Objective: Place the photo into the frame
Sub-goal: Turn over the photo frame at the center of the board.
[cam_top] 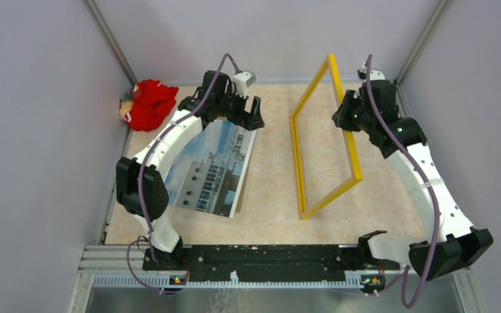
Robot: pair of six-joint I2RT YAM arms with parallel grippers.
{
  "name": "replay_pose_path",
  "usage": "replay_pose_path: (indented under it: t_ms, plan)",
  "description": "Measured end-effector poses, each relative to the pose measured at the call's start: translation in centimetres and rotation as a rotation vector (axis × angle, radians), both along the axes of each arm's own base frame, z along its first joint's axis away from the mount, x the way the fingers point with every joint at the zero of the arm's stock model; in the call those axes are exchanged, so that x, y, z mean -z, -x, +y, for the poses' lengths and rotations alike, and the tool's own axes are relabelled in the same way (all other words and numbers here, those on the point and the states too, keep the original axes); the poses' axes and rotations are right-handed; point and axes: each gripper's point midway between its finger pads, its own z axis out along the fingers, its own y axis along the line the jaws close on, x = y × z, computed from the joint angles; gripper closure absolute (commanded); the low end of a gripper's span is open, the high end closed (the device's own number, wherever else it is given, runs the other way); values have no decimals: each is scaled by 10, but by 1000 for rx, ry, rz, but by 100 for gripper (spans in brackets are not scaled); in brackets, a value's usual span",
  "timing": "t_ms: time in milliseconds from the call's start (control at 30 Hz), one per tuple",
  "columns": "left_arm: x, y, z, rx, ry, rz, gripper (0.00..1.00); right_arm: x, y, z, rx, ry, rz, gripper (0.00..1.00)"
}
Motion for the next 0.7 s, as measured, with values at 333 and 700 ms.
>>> replay_pose_path:
  t_ms: [333,700]
  plan:
    - [2,-3,5,-12,-1,4,1,65,-26,-29,98,-54,126,100]
    - [12,-1,8,-17,-9,22,1,126,0,-28,12,13,277,99]
